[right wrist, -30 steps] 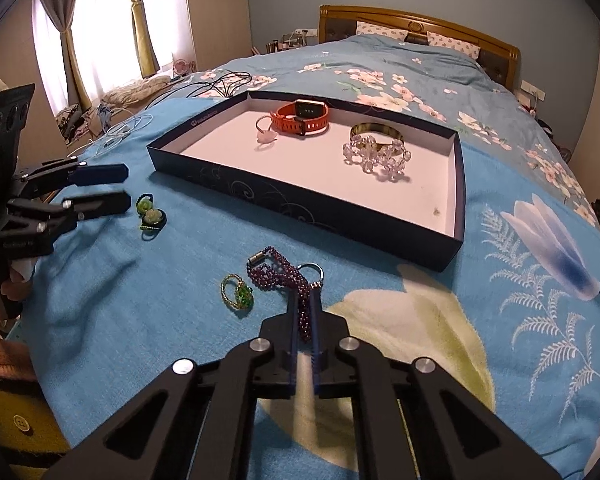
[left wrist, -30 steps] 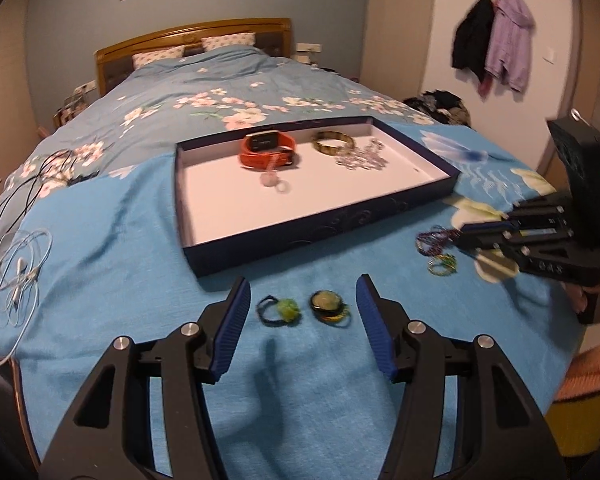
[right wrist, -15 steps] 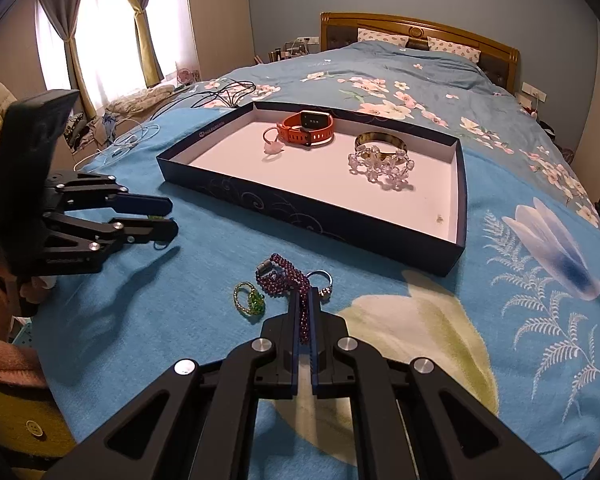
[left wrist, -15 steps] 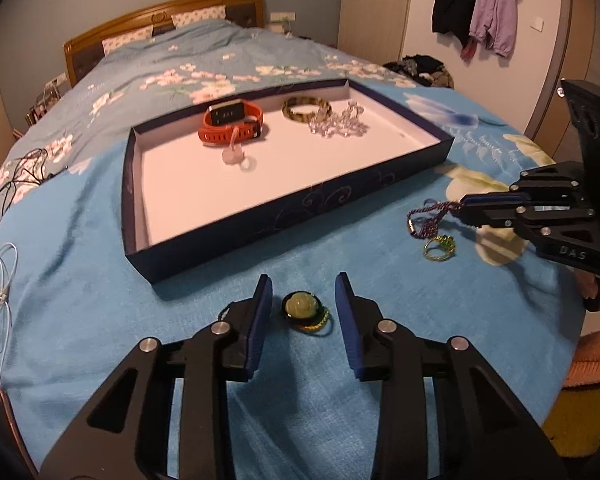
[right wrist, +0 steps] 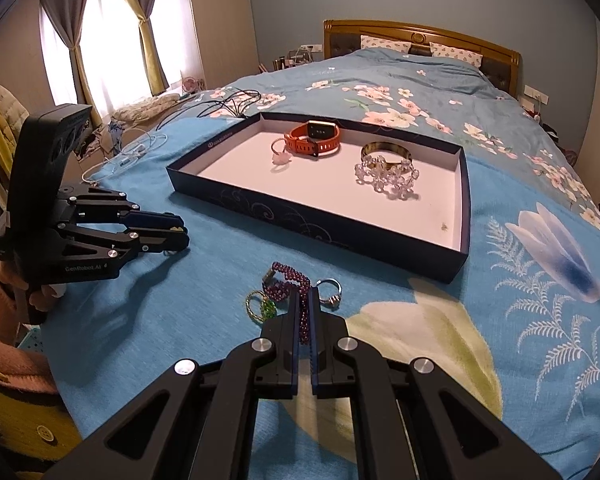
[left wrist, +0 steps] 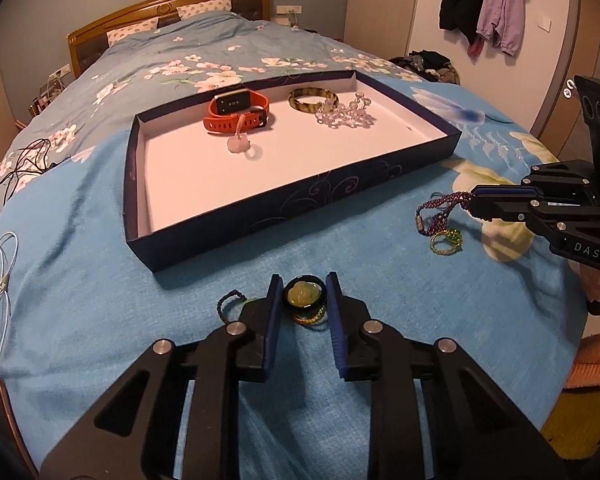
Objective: Organize jewelry
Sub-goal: 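Grasp the purple beaded bracelet with the right gripper while the left grasps the green ring, then open the left gripper, releasing the green ring onto the bedspread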
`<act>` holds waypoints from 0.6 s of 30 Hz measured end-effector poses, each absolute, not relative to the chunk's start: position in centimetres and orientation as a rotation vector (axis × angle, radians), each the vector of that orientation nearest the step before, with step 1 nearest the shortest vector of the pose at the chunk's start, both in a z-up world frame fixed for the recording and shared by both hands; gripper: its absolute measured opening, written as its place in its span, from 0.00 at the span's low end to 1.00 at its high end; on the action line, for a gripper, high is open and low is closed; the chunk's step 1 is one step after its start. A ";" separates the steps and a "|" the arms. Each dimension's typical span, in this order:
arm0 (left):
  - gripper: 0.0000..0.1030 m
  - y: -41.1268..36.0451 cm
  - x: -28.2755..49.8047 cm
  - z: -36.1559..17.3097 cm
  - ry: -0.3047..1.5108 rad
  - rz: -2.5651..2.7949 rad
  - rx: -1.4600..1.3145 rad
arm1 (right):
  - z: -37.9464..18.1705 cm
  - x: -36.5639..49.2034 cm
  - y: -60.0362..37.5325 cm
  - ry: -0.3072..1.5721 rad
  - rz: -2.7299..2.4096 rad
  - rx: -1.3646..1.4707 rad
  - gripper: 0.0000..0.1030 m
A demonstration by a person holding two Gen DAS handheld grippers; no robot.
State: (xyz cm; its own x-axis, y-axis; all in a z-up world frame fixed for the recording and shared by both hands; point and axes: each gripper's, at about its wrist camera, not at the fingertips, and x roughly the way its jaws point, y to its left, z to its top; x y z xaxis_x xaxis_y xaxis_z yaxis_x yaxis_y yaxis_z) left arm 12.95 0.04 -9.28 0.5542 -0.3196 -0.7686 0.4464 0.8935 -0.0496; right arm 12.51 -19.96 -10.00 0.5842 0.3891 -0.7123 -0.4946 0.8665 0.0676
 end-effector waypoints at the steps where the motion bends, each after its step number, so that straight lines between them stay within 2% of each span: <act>1: 0.21 0.1 12.8 -9.0 0.860 -0.455 0.152 | -9.9 12.5 -19.9 0.791 0.524 -0.141 0.03; 18: 0.21 0.4 10.8 -6.8 0.728 -0.468 0.153 | -8.8 12.5 -19.1 0.755 0.544 -0.127 0.03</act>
State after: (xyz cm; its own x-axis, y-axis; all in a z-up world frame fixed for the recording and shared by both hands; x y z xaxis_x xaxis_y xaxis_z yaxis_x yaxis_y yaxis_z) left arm 10.79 0.42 -6.82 0.6489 -0.3576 -0.6716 0.4618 0.8866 -0.0258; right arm 12.47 -19.09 -8.84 0.5978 0.4233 -0.6808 -0.5122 0.8549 0.0818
